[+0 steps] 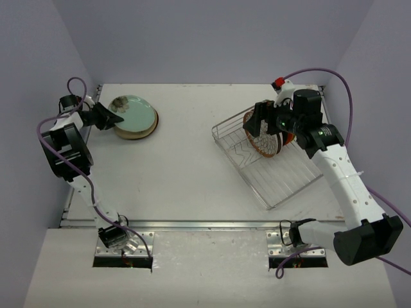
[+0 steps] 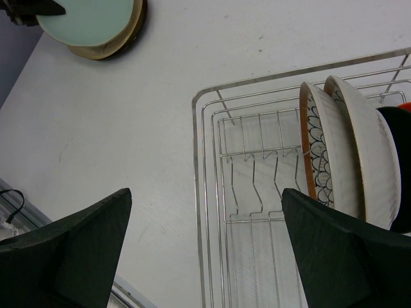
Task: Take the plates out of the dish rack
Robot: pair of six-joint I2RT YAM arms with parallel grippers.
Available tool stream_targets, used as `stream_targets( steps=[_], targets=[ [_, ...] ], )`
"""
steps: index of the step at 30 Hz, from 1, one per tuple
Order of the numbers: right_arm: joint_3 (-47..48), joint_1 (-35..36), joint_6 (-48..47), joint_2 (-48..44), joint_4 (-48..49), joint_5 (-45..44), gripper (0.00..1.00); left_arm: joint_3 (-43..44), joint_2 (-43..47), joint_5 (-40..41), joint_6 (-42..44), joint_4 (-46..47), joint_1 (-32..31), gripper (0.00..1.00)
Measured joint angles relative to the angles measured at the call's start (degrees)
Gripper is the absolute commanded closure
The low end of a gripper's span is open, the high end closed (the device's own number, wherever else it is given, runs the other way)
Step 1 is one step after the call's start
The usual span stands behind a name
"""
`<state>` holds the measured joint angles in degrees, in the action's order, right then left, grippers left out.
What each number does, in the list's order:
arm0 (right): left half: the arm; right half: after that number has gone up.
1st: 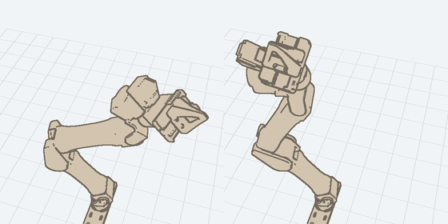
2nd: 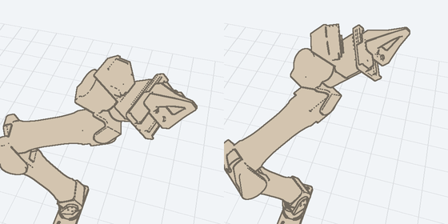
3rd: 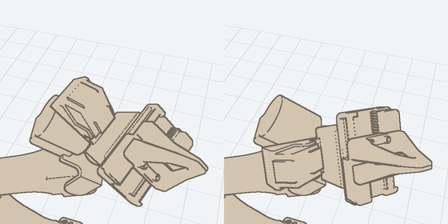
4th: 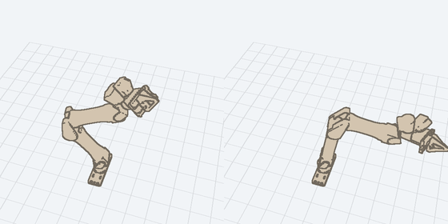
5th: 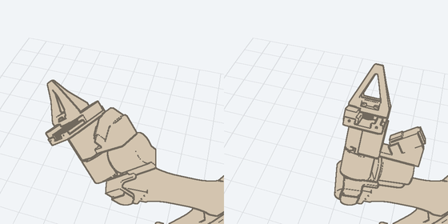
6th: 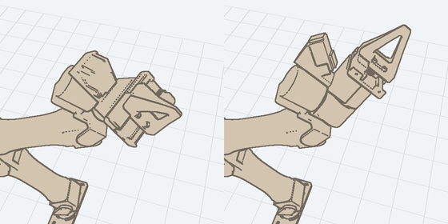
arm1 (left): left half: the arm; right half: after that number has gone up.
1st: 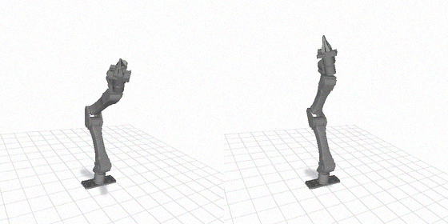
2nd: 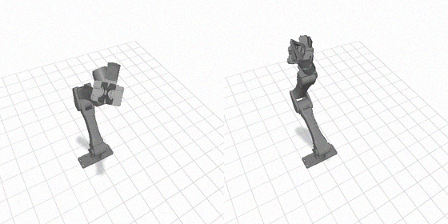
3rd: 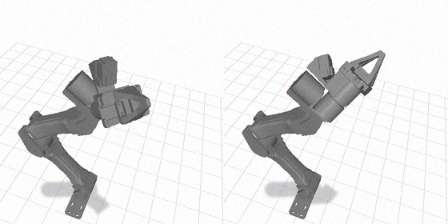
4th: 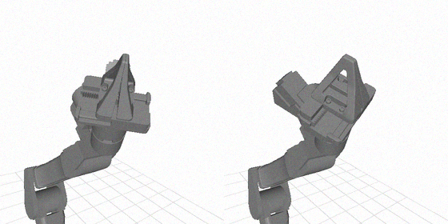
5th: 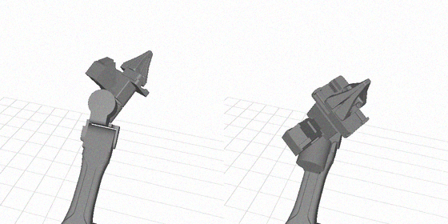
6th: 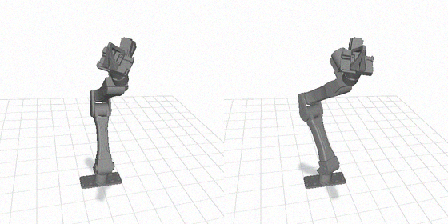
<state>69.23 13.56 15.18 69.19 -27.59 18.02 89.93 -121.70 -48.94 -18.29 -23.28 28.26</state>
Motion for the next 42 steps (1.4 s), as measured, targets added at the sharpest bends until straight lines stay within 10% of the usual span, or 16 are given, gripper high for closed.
stream_targets(
  steps=[8, 16, 23, 42],
  targets=[
    [0.00, 0.00, 0.00, 0.34, -0.24, 0.40, 0.01, 0.00, -3.25, -0.71, -0.05, 0.26, 1.89, 0.97],
    [0.00, 0.00, 0.01, 0.82, -0.87, 0.61, 0.01, 0.00, -3.25, -1.17, 1.86, -0.27, 1.82, 0.52],
    [0.00, 0.00, 0.00, 0.90, -1.22, 0.63, 0.01, 0.07, -2.77, 0.95, 4.95, -2.40, 1.77, 0.43],
    [0.02, 0.00, -0.13, 0.92, -1.52, 0.51, 0.01, 0.23, 3.82, 28.78, 20.20, -7.52, -9.53, 0.13]
  ],
)
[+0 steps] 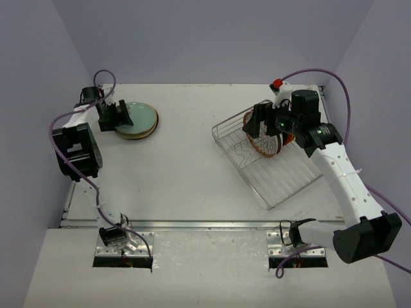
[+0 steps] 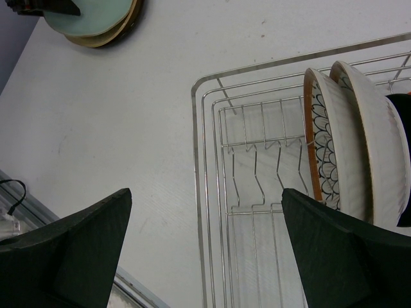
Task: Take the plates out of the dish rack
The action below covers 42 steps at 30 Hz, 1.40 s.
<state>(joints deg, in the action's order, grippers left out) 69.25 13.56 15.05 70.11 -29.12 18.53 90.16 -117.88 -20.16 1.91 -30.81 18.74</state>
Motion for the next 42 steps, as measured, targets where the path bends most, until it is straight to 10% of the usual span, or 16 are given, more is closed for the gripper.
stream_targets(
  steps=[17, 24, 30, 42],
  targets=[
    [0.03, 0.00, -1.26, 0.33, -0.88, -2.30, 0.02, 0.73, 1.60, 14.15, 10.13, -4.52, -1.86, 0.00],
    [2.24, 0.02, -6.16, 3.75, -2.29, -10.01, 0.28, -6.08, 16.29, 12.11, 13.66, -2.34, -3.72, 0.00],
    [1.70, 0.09, -13.32, 5.89, -2.65, -18.11, 0.47, -13.95, 36.07, 15.49, 16.46, 4.07, -18.09, 0.00],
    [-6.68, 10.31, -27.45, 4.66, 5.16, -31.54, 0.52, -19.52, 41.59, 21.06, 17.05, 6.10, -27.42, 0.00]
  ],
)
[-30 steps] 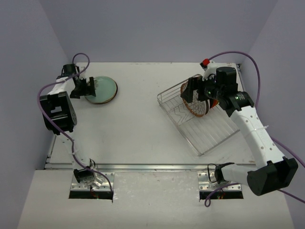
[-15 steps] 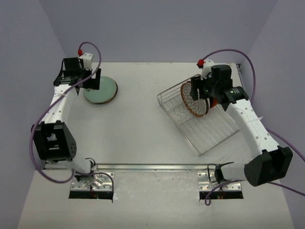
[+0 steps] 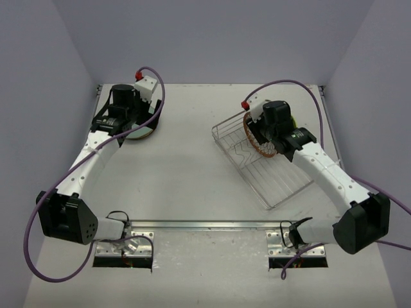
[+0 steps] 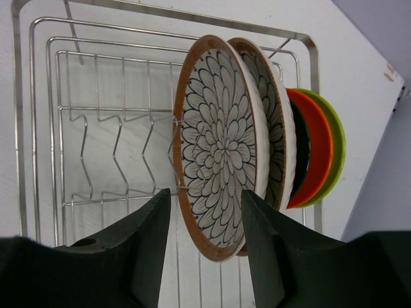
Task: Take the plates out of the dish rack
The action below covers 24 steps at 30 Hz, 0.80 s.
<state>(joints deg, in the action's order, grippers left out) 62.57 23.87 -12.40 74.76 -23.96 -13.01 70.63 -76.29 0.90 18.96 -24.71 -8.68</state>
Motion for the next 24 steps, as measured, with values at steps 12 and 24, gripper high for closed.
stream_targets(
  steps=[12, 24],
  targets=[
    [-0.59, 0.31, -6.49, 3.55, 6.10, -7.59, 0.52, 0.02, -0.02, 1.56, -0.20, 0.07, -0.42, 0.00],
    [-0.91, 0.55, -8.19, 9.36, 10.35, -10.03, 0.53, 0.36, -0.74, 1.67, -0.42, 0.04, -0.42, 0.00]
  ],
)
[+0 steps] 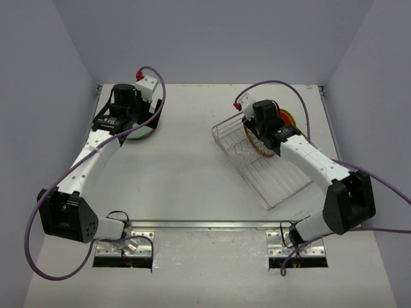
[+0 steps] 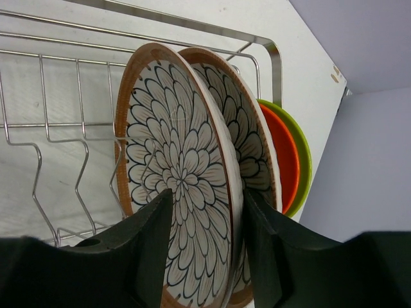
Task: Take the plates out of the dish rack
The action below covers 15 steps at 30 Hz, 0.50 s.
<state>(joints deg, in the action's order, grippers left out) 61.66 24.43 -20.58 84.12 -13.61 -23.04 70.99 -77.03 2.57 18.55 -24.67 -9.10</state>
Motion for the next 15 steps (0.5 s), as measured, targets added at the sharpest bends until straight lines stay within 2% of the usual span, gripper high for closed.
stream_targets(
  steps=[5, 10, 11, 14, 15],
  targets=[
    [-1.17, 0.00, -0.39, 1.81, 2.98, -1.04, 0.56, 0.40, 0.00, 0.00, 0.00, 0.00, 0.00, 0.00],
    [-2.04, -0.06, -1.16, 2.94, 6.11, -2.93, 0.81, 0.58, 0.00, 0.00, 0.00, 0.00, 0.00, 0.00],
    [-2.02, -0.09, -1.26, 2.94, 6.43, -3.41, 0.89, 0.58, 0.00, 0.00, 0.00, -0.02, 0.00, 0.00],
    [-1.93, 0.01, -1.98, 2.75, 6.45, -3.74, 1.00, 0.58, 0.00, 0.01, 0.01, 0.00, 0.00, 0.00],
    [-1.91, 0.14, -2.26, 2.64, 6.09, -3.97, 1.00, 0.58, 0.00, 0.02, 0.02, 0.02, 0.00, 0.00]
  ],
)
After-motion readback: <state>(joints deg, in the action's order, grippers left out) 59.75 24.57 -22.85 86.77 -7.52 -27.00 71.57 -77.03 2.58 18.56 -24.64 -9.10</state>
